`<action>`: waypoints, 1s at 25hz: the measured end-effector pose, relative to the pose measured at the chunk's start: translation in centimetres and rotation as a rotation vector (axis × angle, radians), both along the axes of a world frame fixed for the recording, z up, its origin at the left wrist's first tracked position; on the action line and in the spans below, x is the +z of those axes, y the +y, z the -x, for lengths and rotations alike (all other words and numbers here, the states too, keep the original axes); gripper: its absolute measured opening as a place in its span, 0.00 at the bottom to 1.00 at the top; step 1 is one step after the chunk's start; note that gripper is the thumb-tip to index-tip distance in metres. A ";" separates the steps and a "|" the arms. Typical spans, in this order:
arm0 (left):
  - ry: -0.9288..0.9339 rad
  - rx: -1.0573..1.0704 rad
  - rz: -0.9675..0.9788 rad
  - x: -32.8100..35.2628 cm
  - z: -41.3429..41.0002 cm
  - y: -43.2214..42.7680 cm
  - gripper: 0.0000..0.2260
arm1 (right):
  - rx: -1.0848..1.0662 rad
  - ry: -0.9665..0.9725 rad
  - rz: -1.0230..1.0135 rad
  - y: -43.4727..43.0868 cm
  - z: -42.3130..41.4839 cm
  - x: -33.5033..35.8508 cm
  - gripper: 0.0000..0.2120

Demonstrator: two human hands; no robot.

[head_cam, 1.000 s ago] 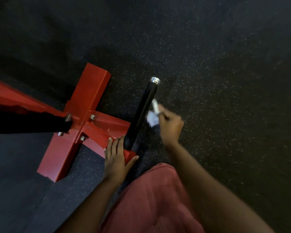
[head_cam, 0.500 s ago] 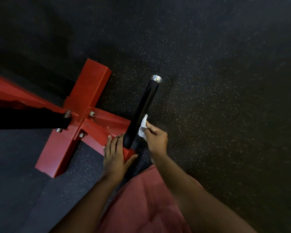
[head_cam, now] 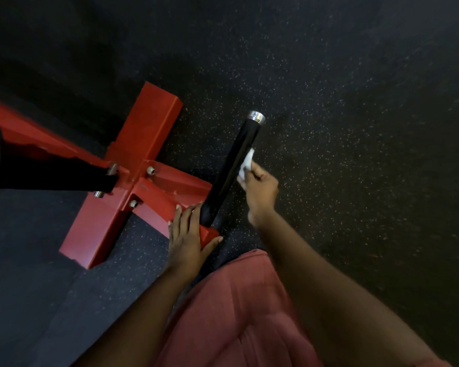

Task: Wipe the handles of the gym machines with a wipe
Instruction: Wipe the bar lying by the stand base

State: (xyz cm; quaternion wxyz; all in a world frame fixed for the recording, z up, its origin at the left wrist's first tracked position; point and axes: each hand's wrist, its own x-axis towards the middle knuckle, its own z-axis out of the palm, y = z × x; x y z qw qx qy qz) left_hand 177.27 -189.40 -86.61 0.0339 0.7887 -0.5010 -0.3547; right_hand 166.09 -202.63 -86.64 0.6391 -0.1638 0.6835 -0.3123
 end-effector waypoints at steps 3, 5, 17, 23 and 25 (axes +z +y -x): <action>-0.020 -0.002 0.015 0.0 -0.1 0.0 0.38 | 0.002 -0.100 -0.067 4.7 -0.8 -0.7 0.15; -0.025 -0.007 0.002 0.0 -0.1 -0.1 0.38 | 0.054 -0.117 -0.096 6.9 -1.0 -1.3 0.13; -0.062 -0.052 -0.005 -0.5 -0.2 0.2 0.43 | 1.876 0.847 1.284 -1.5 -1.4 2.8 0.17; -0.071 -0.037 0.058 -0.6 -0.2 0.4 0.41 | 2.181 0.925 1.325 -7.8 0.4 3.4 0.15; -0.076 -0.030 0.070 -0.7 -0.1 0.3 0.39 | 2.102 1.102 1.287 -11.4 1.5 3.5 0.15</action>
